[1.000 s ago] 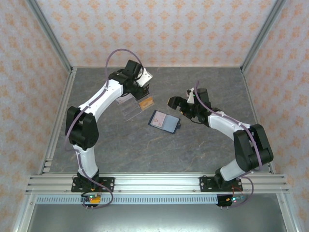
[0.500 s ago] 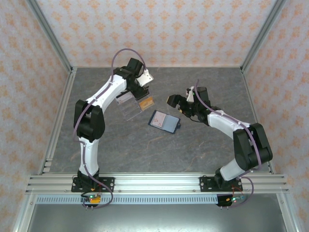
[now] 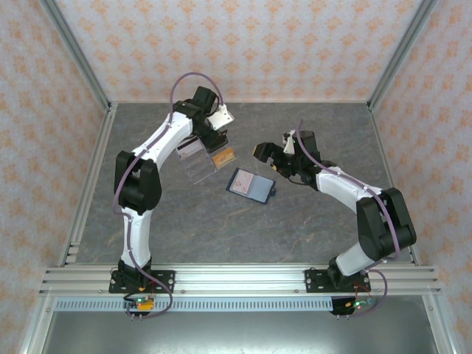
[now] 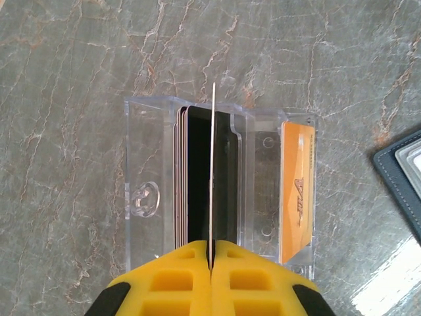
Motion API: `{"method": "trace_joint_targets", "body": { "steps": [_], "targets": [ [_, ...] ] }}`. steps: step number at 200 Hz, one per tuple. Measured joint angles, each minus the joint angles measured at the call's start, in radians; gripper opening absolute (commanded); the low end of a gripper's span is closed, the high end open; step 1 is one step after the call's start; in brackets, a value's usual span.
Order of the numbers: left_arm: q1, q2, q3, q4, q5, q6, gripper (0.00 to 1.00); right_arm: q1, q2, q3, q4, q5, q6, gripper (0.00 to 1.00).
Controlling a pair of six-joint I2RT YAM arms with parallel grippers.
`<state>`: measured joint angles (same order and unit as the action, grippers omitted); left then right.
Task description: Take the credit cards out of the card holder
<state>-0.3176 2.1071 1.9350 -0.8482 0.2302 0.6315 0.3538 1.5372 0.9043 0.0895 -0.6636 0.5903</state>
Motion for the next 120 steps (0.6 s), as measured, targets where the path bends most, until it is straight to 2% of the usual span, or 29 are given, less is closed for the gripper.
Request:
{"method": "trace_joint_targets", "body": {
  "steps": [98,120],
  "targets": [
    [0.011,0.019,-0.015,0.029,0.0,0.024,0.0,0.006,0.0,0.061,-0.034,0.011,0.016,1.0],
    [0.013,0.021,-0.027,0.05,0.0,0.024,0.09,0.006,0.003,0.067,-0.048,0.014,0.016,1.0]
  ]
}}
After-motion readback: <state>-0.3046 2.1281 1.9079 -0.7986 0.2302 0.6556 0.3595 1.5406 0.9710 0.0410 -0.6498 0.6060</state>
